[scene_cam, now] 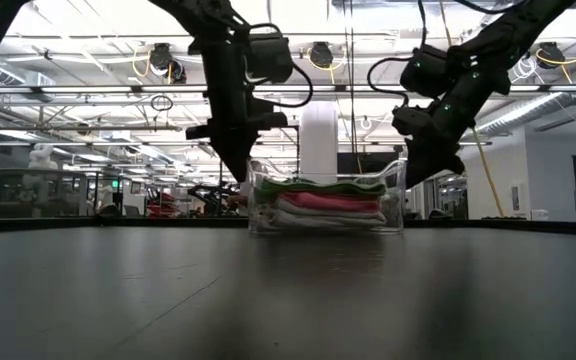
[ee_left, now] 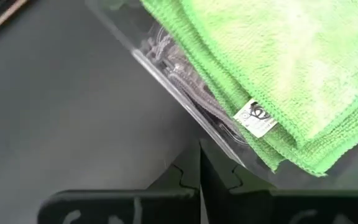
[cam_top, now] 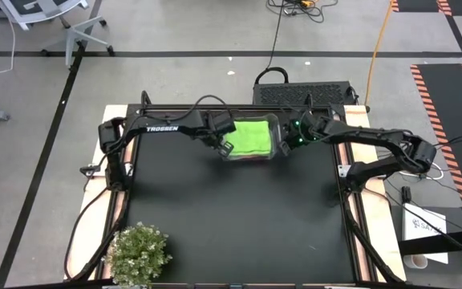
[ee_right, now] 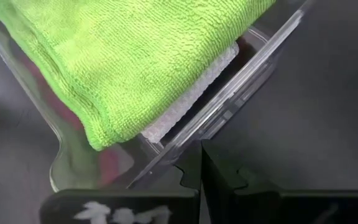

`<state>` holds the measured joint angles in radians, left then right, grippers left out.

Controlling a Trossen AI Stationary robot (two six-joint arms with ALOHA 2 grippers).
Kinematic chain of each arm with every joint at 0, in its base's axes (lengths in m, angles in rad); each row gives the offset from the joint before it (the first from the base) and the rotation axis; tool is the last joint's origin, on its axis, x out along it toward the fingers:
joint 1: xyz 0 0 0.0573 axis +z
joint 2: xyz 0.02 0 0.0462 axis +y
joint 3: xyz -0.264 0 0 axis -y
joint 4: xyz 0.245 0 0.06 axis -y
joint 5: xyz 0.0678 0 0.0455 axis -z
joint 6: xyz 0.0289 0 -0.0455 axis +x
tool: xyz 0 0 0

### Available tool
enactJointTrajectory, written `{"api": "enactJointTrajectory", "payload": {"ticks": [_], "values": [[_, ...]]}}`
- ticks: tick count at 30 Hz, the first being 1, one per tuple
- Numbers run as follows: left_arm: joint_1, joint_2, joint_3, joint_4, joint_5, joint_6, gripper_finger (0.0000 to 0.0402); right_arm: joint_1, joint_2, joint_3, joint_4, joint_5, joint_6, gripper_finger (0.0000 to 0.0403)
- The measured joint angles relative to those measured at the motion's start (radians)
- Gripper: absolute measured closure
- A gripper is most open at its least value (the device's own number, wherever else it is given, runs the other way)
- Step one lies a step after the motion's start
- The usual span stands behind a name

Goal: Fold microfiber towels
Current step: Move the transparent bin to the center of the table

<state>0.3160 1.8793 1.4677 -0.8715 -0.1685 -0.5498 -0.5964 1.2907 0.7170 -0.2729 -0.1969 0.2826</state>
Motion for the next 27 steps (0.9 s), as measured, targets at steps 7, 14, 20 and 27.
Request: {"api": "enactJointTrajectory", "payload": {"ticks": [7, 14, 20, 27], "values": [[-0.040, -0.001, 0.000, -0.032, -0.104, 0.012, 0.0400, 0.037, -0.001, 0.000, -0.003, 0.036, 0.004, 0.0403], [-0.025, 0.005, 0.000, -0.004, -0.032, -0.020, 0.0399, 0.068, -0.001, 0.000, -0.010, 0.019, 0.049, 0.0403], [-0.085, 0.005, 0.000, -0.024, -0.022, -0.067, 0.0400, 0.121, -0.001, -0.002, -0.020, 0.032, 0.094, 0.0403], [-0.174, 0.005, 0.000, -0.066, -0.007, -0.145, 0.0399, 0.243, -0.001, -0.002, -0.063, 0.033, 0.204, 0.0403]]}}
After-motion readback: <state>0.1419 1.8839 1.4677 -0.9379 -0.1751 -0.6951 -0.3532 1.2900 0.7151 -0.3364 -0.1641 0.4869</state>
